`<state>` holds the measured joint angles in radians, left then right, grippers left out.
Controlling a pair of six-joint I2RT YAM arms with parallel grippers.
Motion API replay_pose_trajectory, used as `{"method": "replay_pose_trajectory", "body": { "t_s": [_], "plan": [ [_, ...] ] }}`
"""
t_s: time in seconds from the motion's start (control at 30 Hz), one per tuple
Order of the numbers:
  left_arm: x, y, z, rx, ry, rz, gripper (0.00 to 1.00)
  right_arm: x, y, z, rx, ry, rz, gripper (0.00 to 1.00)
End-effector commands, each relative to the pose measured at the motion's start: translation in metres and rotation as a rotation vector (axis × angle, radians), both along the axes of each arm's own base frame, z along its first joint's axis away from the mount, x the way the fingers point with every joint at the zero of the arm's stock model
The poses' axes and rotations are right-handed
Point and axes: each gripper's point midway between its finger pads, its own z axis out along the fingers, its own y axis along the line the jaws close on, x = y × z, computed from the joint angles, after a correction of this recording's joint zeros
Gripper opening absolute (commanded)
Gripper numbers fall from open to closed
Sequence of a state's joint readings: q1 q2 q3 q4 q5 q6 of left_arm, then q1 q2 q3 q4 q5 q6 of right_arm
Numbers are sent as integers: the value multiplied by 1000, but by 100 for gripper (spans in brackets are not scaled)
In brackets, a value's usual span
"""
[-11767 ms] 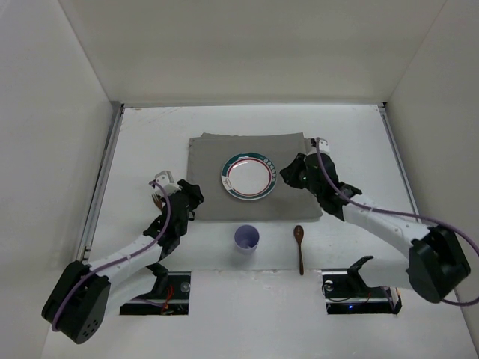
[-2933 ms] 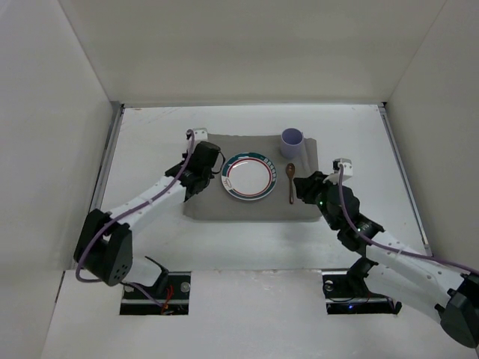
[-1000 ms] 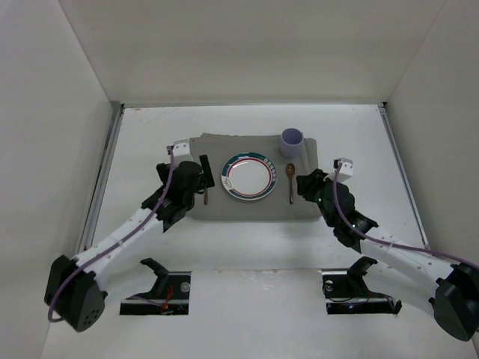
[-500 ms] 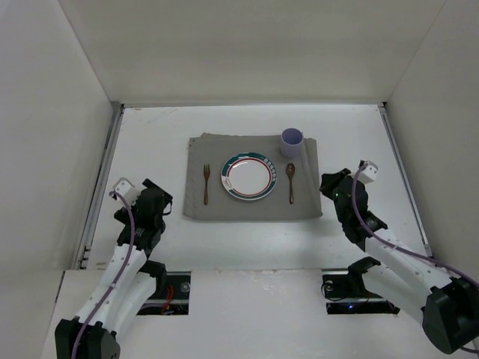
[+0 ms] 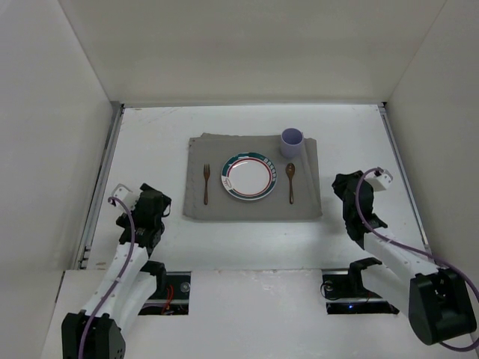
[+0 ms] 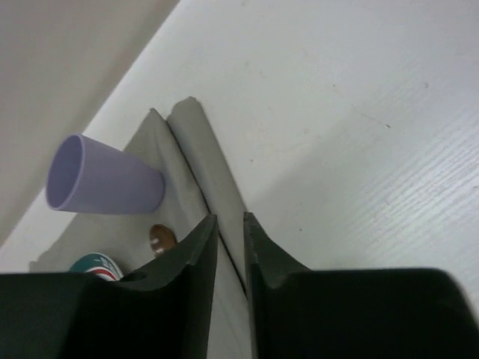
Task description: Set the dinner table for one person
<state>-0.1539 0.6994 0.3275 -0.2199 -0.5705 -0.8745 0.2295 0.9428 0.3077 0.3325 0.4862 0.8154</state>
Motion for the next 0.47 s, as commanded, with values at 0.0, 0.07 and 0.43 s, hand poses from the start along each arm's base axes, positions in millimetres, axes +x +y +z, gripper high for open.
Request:
{"method": "replay_pose_trajectory", "body": {
  "t_s": [0.0,0.07,0.43],
  "plan": [
    [2,0,-3,-14,14,0,100,12,-1,29,28,-131,-20,33],
    [2,-1,-7,-17,58,-6,100,14,2,29,29,-134,-6,40],
    [19,-28,-2,27,156,-120,100,19,8,32,13,-130,27,48]
  ]
}}
